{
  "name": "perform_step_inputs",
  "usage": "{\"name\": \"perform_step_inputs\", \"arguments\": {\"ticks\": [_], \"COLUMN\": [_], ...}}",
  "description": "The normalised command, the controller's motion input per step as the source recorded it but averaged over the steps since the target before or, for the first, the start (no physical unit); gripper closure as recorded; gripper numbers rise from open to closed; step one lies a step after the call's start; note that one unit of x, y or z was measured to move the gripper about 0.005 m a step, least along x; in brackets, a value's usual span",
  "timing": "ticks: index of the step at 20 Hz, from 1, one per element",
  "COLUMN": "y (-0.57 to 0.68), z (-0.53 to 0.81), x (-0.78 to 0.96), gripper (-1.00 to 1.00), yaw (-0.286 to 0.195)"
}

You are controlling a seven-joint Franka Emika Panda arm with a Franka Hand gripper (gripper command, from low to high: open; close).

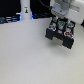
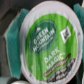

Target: Open the kcup holder, insert the kcup into the holder, and close the kcup holder

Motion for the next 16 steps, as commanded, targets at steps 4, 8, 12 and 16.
{"name": "perform_step_inputs", "arguments": {"ticks": [4, 8, 12, 16], "y": [0.06, -0.08, -0.16, -0.35], "z": [0.28, 0.43, 0.55, 0.47], "x": [0.14, 0.25, 0.26, 0.42], "gripper": [-1.0, -1.0, -1.0, -1.0], "yaw": [0.051, 0.05, 0.07, 0.069]}}
